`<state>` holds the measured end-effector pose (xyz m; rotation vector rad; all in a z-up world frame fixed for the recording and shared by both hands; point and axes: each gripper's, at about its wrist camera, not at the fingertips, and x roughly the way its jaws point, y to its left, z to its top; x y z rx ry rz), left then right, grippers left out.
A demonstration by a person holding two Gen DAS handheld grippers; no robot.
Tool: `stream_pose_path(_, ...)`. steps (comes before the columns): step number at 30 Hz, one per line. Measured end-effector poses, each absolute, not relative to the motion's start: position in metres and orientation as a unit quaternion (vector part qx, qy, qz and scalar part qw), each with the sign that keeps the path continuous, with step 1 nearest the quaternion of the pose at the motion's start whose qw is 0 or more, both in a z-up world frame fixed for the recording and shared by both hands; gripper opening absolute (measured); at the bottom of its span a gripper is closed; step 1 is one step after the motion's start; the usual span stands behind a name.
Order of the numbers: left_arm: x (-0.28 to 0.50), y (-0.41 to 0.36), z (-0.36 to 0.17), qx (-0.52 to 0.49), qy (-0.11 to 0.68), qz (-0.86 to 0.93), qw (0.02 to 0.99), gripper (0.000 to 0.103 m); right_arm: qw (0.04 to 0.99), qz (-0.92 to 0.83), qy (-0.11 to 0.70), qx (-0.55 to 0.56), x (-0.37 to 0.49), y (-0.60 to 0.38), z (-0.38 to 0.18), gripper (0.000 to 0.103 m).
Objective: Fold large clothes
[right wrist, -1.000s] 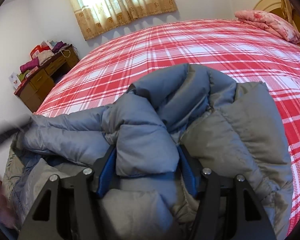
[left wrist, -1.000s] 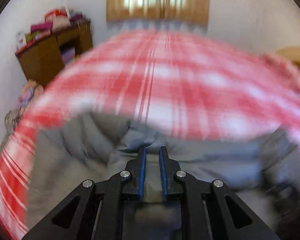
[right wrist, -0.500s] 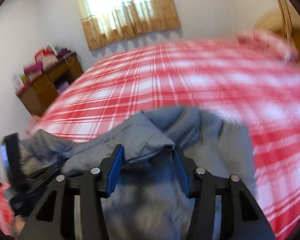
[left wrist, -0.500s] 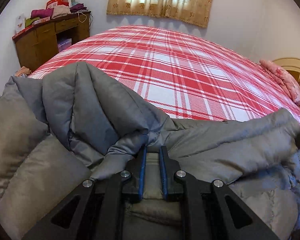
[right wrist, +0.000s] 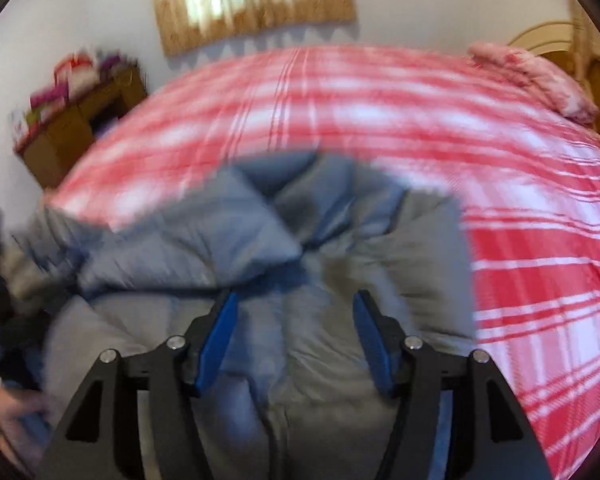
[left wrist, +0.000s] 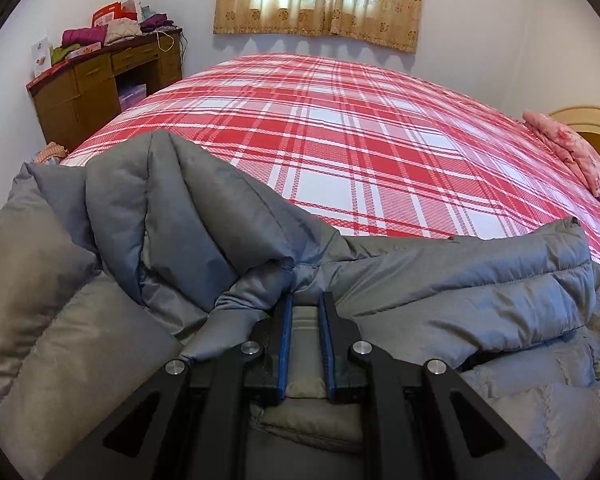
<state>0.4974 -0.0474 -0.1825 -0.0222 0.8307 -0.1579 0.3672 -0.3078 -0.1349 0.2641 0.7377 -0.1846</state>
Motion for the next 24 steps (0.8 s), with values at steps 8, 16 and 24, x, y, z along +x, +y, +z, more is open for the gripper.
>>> stream_pose_path(8, 0.498, -0.048, -0.183, -0.010, 0.403, -0.075, 0.912, 0.014, 0.908, -0.104, 0.395, 0.097, 0.441, -0.283, -0.146, 0.055)
stream_pose_path(16, 0.502, -0.043, -0.184, -0.032, 0.405, -0.085, 0.910, 0.014, 0.898, -0.120, 0.420, 0.057, 0.444, -0.282, -0.194, 0.069)
stream_pose_path(24, 0.517, -0.036, -0.186, -0.062, 0.406, -0.070, 0.909, 0.014, 0.902, -0.121, 0.412, 0.052, 0.445, -0.280, -0.197, 0.070)
